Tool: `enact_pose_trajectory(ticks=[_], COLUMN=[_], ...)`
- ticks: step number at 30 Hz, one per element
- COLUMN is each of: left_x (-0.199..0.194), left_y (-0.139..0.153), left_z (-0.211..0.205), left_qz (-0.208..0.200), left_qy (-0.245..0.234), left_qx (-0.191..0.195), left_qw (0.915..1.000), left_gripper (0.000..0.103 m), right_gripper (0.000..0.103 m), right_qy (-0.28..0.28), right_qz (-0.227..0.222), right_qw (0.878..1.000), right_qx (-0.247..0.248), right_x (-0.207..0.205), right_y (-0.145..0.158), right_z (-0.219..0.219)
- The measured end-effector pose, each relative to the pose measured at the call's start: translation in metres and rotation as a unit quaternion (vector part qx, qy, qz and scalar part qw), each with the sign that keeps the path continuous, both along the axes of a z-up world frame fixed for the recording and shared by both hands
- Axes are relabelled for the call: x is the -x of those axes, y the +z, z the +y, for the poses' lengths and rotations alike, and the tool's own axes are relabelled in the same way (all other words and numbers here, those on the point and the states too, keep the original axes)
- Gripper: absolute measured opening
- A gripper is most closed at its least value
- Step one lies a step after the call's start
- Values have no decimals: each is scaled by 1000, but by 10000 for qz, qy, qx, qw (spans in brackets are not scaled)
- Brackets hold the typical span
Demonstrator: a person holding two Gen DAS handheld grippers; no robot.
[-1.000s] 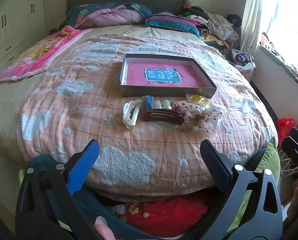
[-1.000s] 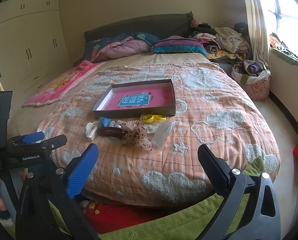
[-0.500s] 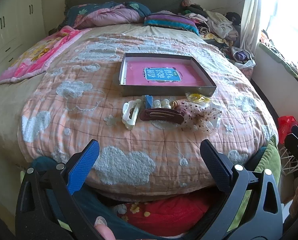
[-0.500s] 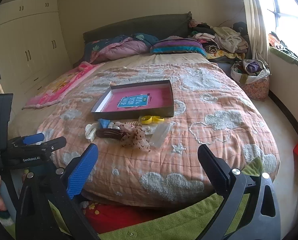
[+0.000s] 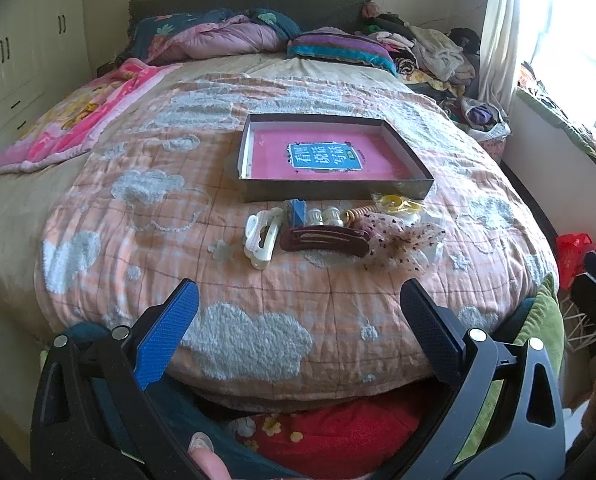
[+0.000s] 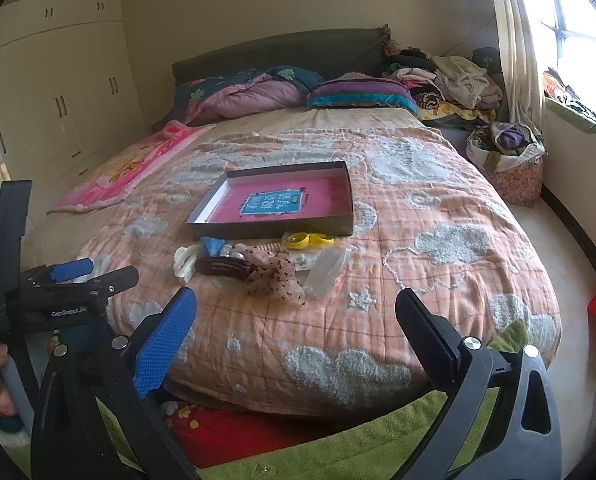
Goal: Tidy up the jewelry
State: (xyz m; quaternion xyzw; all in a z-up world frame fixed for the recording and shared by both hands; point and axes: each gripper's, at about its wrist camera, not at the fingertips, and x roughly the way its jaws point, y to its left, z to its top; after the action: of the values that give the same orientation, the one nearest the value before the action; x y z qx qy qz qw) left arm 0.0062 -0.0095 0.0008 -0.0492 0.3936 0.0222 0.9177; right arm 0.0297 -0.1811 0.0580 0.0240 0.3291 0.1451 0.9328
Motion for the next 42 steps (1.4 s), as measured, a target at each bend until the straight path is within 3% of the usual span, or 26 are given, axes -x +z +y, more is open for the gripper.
enact_pose_trajectory(ticks=[10, 19, 26, 31, 35, 42], left_x=[-31, -61, -88, -104, -113, -133], left_y=[5, 22, 13, -6, -17, -41], left_z=[7, 43, 81, 95, 96, 89], left_qz=[22, -244, 45, 297, 277, 394], left_qy=[-21, 512, 914, 975, 917, 392], left_qx=[108, -105, -134, -124, -163, 31], left_qw=[9999, 9983, 9957, 9947, 9953, 9985], left_gripper=[94, 94, 94, 94, 94, 94], right_gripper=[99, 99, 99, 99, 99, 99], right_qy=[150, 452, 770, 867, 856, 807], right_qz=[-278, -97, -86, 59, 196, 608], right_qw=[9994, 9988, 9969, 9962, 9961, 9948], right_qx=[158, -176, -96, -39, 50, 152], right_x=[-23, -69, -98, -124, -140, -157], right_y=[15, 15, 15, 4, -12, -49], right_z=[0, 11, 32, 47, 55, 57])
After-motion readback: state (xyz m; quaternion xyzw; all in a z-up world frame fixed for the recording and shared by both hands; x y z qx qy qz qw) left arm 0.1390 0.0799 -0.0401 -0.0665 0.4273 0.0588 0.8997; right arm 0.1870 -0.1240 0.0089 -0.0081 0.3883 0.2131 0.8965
